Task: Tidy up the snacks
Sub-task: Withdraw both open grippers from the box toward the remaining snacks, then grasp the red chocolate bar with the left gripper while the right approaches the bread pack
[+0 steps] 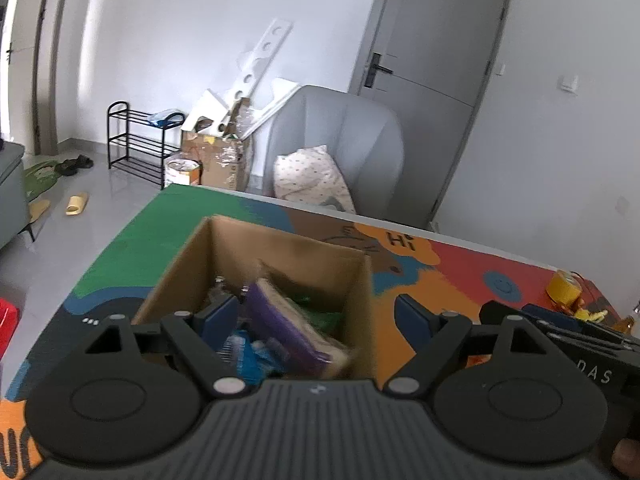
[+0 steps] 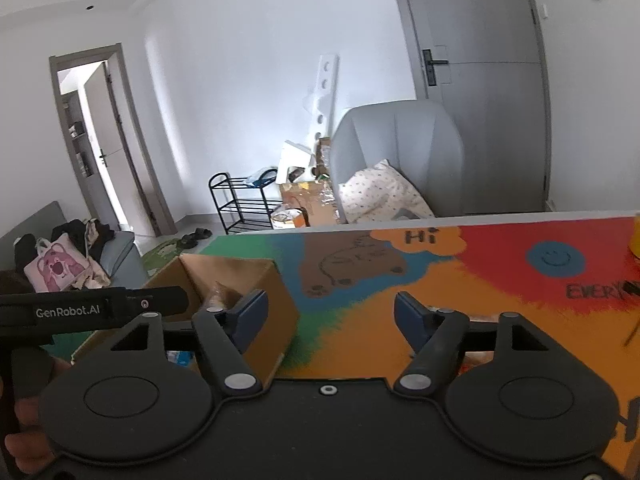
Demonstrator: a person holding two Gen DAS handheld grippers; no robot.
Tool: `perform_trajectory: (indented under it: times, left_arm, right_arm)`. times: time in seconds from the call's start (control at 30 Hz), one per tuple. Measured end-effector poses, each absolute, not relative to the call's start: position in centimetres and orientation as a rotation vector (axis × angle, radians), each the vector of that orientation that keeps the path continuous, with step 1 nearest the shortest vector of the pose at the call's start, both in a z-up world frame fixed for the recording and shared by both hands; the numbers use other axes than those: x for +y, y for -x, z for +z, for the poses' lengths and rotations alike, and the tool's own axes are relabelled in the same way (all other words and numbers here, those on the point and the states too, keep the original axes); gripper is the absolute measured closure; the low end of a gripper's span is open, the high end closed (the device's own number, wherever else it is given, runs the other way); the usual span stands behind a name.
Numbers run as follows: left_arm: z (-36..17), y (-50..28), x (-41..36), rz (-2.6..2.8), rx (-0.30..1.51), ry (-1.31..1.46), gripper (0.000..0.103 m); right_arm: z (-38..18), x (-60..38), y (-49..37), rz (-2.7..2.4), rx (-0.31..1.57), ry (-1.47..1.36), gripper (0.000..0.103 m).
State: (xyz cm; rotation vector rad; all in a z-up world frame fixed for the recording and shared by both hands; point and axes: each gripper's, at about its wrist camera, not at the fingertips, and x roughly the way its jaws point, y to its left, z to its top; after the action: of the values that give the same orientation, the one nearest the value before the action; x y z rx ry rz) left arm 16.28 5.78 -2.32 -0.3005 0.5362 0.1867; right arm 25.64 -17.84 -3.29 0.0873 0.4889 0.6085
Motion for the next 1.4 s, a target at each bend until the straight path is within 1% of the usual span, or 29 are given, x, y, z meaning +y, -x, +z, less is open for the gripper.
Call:
perform_trajectory:
  times: [0.03,0.23,0.63,0.73,0.8,0.87,0.93,1.13,1.4]
  left_arm:
    - [-2.3,-16.3,5.4,0.178,0.536,0.297,0.019]
    - [-2.2,-16.9,3.4,0.126,0.545,0.278,0.019]
    - [-2.8,-18.7,-0.8,0.061,0.564,0.243,0.019]
    - [-3.0,-19.1,-1.7,0.051,0.569,0.240,0.022]
    - [-3.1,-19.2,-2.2,0.043,0.565,0.232,0.025]
    - [-3.2,-19.5,-2.7,0.034,0.567,0.227,0.034]
    - [-3.5,-19.9,-3.2,0.021,0.579,0.232,0.039]
    - [-4.8,-21.3,-4.7,-0.002,0.618,0.222,0.040]
    - [-6.6,-23.5,-7.0,-0.037,0.648,0.191,0.040]
  right_arm:
    - [-3.3,-18.2,-25.6,0.603,0.489,-0.089,0.028]
    - [-3.7,-20.1,-25.7,0.572,0.500,-0.100,0.023]
    - [-5.1,-24.9,-26.3,0.506,0.525,-0.137,0.023]
    - [-5.7,-25.5,-26.4,0.496,0.538,-0.141,0.023]
    - [-6.0,-25.8,-26.6,0.495,0.549,-0.145,0.023]
    - [-6.3,-25.9,-26.8,0.493,0.557,-0.147,0.023]
    - [-6.6,-26.2,-26.8,0.487,0.559,-0.148,0.023]
    - [-7.5,-27.7,-27.7,0.468,0.581,-0.163,0.027]
    - [-8.8,-29.4,-29.1,0.449,0.609,-0.187,0.028]
